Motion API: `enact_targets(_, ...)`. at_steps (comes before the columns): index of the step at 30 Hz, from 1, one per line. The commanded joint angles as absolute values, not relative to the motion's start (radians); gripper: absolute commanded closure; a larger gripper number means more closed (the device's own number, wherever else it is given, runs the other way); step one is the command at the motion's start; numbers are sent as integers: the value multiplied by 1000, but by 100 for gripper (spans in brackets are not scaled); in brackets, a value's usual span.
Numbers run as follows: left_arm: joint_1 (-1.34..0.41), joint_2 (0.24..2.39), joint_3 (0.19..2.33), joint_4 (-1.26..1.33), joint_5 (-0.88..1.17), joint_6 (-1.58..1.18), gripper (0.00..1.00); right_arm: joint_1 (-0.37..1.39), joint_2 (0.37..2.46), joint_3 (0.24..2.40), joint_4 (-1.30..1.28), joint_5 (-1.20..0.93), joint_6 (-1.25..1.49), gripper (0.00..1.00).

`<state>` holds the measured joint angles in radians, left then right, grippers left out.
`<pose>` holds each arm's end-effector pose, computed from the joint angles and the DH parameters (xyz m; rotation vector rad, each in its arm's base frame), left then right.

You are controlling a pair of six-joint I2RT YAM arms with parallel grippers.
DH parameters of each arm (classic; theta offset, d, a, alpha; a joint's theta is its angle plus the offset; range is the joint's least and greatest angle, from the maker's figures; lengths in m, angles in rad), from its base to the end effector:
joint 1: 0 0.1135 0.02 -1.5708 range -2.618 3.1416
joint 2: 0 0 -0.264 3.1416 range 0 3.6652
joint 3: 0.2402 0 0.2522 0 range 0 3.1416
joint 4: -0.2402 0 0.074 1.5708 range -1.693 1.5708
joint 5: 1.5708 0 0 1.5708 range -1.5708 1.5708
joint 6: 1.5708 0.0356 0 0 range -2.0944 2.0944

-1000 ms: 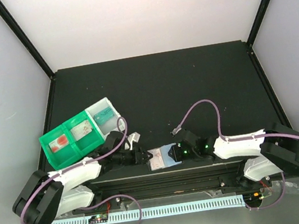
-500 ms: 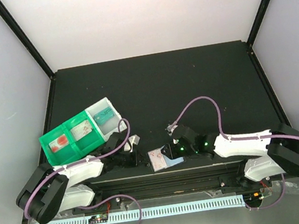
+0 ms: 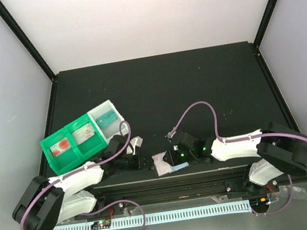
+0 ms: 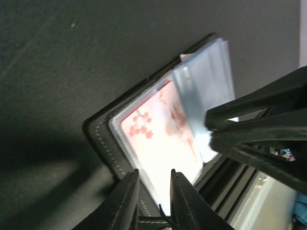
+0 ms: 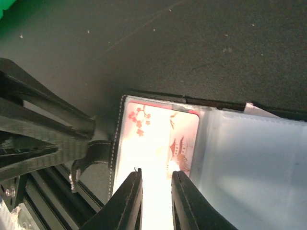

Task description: Take the credit cards out of the card holder

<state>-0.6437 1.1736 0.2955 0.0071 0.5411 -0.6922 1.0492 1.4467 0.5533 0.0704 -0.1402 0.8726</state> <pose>0.1392 -0.1274 0.1268 0.2054 2.6757 -1.1849 0.1262 0.2296 0.1421 -0.3076 2.6433 0.9625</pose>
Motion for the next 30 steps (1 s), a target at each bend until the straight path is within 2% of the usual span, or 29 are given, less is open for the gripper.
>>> enact_targets(1, -648, 1141, 330, 40, 591, -706, 79, 1053, 1454, 532, 98, -116, 883, 81)
enact_targets(12, -649, 1306, 295, 208, 652, -730, 89, 1057, 1465, 520, 97, -100, 885, 82)
enact_targets(24, -651, 1350, 284, 146, 563, -695, 98, 1057, 1477, 517, 90, -94, 885, 80)
enact_targets(30, -651, 1368, 260, 205, 560, -713, 99, 1057, 1513, 533, 92, -110, 889, 80)
